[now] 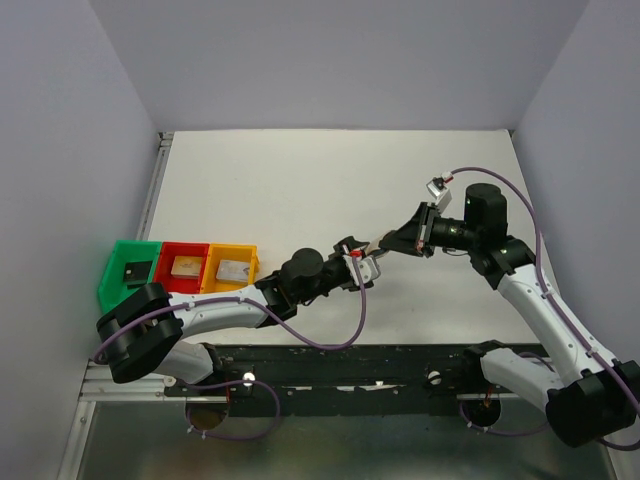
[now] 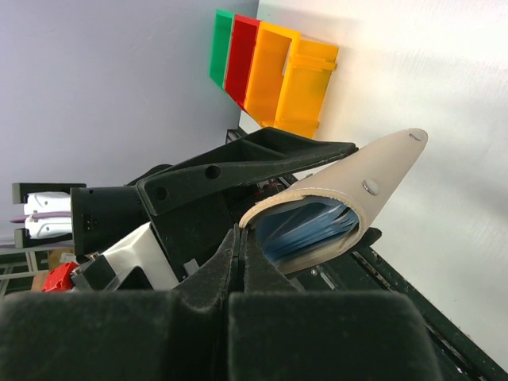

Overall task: Take the credit cards out of the card holder
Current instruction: Remove the credit card from the card holder.

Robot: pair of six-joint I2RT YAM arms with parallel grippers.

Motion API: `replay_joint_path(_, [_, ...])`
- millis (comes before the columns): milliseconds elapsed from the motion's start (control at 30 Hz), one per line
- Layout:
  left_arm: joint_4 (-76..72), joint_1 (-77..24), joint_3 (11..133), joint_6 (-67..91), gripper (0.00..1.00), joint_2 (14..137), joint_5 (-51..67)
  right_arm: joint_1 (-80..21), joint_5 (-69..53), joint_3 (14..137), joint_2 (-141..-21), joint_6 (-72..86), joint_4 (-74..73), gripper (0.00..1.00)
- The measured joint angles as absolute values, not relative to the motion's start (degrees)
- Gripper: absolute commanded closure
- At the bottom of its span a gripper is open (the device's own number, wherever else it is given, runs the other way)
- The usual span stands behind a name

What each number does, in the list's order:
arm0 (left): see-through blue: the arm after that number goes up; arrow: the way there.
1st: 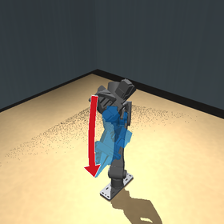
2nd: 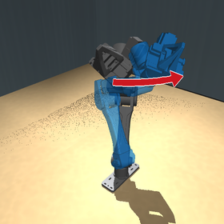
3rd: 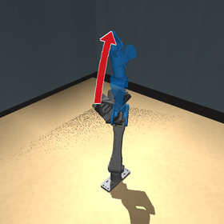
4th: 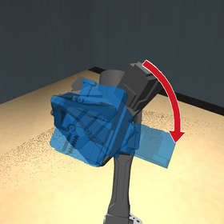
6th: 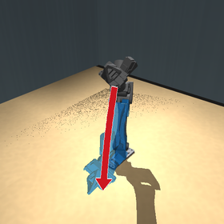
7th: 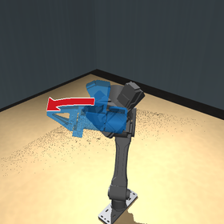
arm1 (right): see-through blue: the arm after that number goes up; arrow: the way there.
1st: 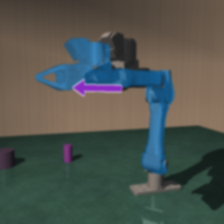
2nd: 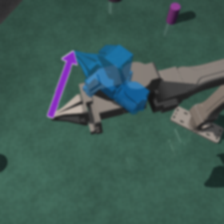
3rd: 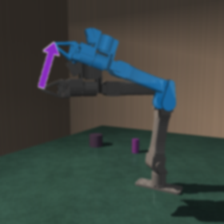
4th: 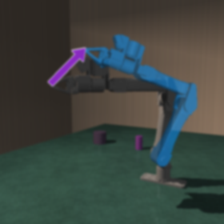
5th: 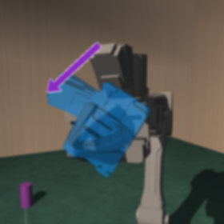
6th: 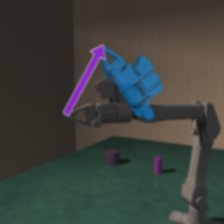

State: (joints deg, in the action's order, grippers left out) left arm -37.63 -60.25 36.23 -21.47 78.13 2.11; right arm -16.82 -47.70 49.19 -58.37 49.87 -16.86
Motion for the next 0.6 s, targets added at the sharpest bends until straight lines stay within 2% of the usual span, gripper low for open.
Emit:
replay_joint_path(267, [-37.26,-60.25,36.23,-21.39,0.52,78.13,1.65,-16.88,-47.7,49.19,-58.33,49.87,-16.88,1.0])
replay_joint_path(433, [-37.06,-60.25,36.23,-21.39,0.74,78.13,1.41,-16.88,-47.7,49.19,-57.71,49.67,-17.06,1.0])
replay_joint_path(533, [-36.75,-60.25,36.23,-21.37,0.81,77.89,1.43,-16.88,-47.83,49.21,-57.41,49.15,-17.69,0.81])
replay_joint_path(600, [-35.83,-60.25,36.23,-21.21,0.84,77.56,1.5,-16.88,-48.16,49.41,-57.41,47.97,-18.61,0.63])
